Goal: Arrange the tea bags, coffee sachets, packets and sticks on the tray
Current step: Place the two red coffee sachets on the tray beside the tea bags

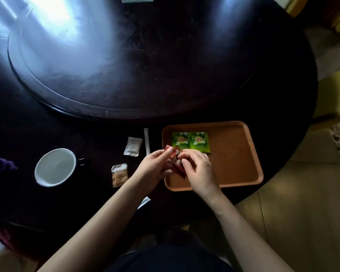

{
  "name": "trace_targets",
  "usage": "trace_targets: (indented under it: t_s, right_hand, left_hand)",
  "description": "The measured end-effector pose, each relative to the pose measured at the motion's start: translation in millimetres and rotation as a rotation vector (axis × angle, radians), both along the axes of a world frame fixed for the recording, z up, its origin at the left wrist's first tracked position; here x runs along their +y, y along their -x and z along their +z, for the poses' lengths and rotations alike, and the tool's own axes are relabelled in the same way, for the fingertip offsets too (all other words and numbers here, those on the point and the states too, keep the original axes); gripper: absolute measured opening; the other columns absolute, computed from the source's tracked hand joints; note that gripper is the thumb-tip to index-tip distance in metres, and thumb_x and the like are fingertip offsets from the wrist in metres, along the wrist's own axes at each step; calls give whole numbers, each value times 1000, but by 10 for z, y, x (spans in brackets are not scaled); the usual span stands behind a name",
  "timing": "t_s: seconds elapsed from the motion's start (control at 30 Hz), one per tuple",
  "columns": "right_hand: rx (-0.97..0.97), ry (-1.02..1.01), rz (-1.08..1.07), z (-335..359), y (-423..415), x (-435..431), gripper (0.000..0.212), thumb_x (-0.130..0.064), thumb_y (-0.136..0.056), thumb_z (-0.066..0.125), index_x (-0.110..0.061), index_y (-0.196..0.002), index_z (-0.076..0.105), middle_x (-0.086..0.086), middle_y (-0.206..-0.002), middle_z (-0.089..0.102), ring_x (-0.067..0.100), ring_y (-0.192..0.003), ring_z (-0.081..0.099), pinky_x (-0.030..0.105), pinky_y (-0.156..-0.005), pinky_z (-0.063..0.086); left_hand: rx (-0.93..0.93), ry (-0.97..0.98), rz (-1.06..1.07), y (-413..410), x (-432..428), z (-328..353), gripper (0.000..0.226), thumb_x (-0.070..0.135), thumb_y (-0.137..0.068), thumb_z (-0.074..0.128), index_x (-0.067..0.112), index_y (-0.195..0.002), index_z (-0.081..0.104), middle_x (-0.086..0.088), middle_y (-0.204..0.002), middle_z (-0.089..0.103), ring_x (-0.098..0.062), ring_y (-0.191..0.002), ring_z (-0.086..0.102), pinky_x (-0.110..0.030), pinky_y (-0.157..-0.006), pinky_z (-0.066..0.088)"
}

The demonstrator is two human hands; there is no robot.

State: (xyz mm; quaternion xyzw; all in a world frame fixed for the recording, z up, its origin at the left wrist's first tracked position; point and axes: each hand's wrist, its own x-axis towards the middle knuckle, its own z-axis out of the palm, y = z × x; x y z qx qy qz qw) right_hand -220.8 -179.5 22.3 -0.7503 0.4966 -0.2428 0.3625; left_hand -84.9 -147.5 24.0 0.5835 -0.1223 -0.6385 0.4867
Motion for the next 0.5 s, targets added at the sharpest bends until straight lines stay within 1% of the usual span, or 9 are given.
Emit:
trace_targets:
  t_s: [0.07,0.1,0.17,0.2,0.27,0.33,0.4,0.43,0.5]
  right_hand:
    - [12,-7,-47,-8,156,-76,18,-9,-81,61,-16,-97,66,0,-109,62,14,-104,45,1,-83,29]
    - [14,-34,-81,-11,231,-124,23,-10,-80,63,-16,-102,64,1,-111,60,14,-106,44,3,-84,30]
    - [-64,-227,-164,3,405,-238,31,-14,-80,64,-18,-110,59,3,-114,58,14,-107,49,17,-90,41]
    - [-165,-372,-186,29,492,-301,29,-15,-82,63,-18,-111,58,5,-113,60,13,-102,56,22,-85,49]
    - [-349,-588,-176,77,660,-413,20,-12,-85,61,-16,-104,61,6,-99,67,7,-82,66,17,-66,55]
    - [-343,-628,-134,84,811,-517,11,-10,-83,62,-18,-91,65,2,-84,68,4,-66,65,14,-53,52]
    - [-323,-618,-152,53,922,-615,13,-8,-82,64,-20,-80,64,4,-79,66,6,-58,61,14,-47,49]
    - [-348,-622,-198,26,974,-668,13,-6,-82,64,-19,-78,63,5,-78,65,7,-56,60,14,-45,49]
    - [-402,-629,-317,-57,1081,-783,14,-3,-82,62,-16,-76,61,5,-77,63,11,-61,61,13,-44,48]
  left_hand:
    - [5,32,-49,121,-47,-14,5,12,-86,58,12,-86,62,2,-59,69,-5,-49,63,-17,-42,48]
    - [2,40,-62,171,-74,-18,5,8,-85,58,11,-86,62,1,-60,70,-7,-51,65,-19,-44,50]
    - [-21,36,-84,264,-144,-26,6,8,-84,59,11,-85,64,1,-64,72,-10,-57,68,-23,-47,54]
    - [-48,29,-98,304,-185,-29,6,9,-84,60,12,-85,65,-1,-69,72,-12,-62,68,-24,-50,55]
    - [-122,30,-128,379,-278,-44,5,12,-84,61,13,-85,65,-5,-78,70,-16,-67,67,-27,-56,58]
    - [-175,42,-144,455,-364,-67,4,12,-82,63,15,-84,65,-5,-80,68,-13,-65,66,-25,-57,57]
    - [-198,39,-143,529,-437,-89,5,14,-81,65,19,-81,66,-2,-78,69,-9,-61,67,-23,-53,56]
    - [-201,30,-136,558,-464,-103,5,15,-81,65,20,-81,66,-2,-78,69,-9,-63,68,-23,-54,56]
    - [-190,-6,-105,587,-498,-143,5,16,-81,66,21,-81,65,-4,-81,69,-14,-71,69,-27,-59,58]
